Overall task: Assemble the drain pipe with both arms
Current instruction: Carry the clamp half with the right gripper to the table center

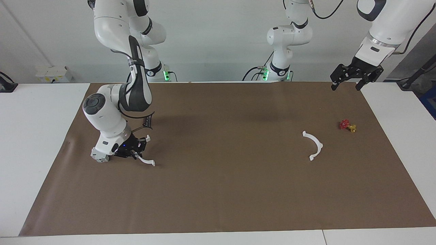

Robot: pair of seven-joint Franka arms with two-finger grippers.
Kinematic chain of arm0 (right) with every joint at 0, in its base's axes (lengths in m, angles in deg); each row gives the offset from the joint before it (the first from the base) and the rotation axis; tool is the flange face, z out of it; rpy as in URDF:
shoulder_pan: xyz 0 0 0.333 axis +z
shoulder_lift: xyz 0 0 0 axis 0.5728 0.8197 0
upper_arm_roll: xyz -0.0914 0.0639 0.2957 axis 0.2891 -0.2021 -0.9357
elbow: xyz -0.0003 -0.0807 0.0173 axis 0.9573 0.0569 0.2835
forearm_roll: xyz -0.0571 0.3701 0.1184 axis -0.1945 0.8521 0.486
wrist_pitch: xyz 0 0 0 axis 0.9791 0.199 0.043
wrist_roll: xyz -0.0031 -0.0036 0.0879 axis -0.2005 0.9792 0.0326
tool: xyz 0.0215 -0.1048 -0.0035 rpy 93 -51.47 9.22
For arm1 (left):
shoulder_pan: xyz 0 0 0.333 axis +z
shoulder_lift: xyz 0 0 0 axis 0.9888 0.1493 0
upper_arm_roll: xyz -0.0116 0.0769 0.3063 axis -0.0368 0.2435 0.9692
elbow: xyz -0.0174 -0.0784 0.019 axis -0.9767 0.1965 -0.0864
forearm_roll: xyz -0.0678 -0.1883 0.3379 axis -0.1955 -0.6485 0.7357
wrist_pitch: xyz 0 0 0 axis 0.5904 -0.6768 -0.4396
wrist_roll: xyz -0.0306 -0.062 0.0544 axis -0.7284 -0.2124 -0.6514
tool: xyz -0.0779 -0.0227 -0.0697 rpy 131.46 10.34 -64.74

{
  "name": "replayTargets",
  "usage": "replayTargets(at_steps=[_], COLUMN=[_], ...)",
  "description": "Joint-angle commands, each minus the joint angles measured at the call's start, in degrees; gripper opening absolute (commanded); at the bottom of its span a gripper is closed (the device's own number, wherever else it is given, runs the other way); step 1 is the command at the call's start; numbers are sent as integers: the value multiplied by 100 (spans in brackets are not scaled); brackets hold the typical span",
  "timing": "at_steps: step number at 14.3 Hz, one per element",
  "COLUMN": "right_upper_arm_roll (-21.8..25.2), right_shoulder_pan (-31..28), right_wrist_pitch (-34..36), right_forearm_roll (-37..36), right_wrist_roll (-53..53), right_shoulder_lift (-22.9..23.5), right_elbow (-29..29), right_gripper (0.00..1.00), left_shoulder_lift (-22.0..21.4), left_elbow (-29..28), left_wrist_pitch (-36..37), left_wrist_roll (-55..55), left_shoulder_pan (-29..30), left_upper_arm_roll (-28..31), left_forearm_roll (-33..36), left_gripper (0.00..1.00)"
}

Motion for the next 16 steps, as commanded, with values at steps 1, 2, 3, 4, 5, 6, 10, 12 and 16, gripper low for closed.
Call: replayTargets(at_steps=[1,2,3,4,5,6,10,12,16], right_upper_arm_roll=[-1,-1,-1,-1,-1,-1,-1,-1,-1], right_shoulder_pan=[353,511,704,898,1039,1197,1848,2068,2428], right_wrist_pitch=[146,120,85,58,50,15,-231,-276,-521], right_forearm_roll=[36,36,36,36,27,27,-34,-61,-201], right_wrist_roll=[-783,-1055,-1380,-1783,-2144,-2400,-3499,-3842,-4432], right_shoulder_lift=[-6,3,3,3,12,29,319,451,653], right_elbow=[-184,-193,-193,-193,-228,-229,-448,-553,-598], right_gripper=[0,0,0,0,0,0,0,0,0], left_shoulder_lift=[-137,-137,-146,-146,-138,-146,-138,-146,-164], left_elbow=[-150,-159,-150,-150,-150,-150,-159,-159,-176], left_wrist_pitch=[16,16,8,8,-1,8,8,8,16], left_wrist_roll=[-1,-1,-1,-1,-1,-1,-1,-1,-1], left_shoulder_pan=[-53,-44,-53,-44,-53,-44,-44,-44,-44], left_upper_arm_roll=[21,21,21,21,21,21,21,21,12], left_forearm_roll=[103,103,103,103,103,103,103,103,103], left_gripper=[100,100,100,100,100,100,100,100,100])
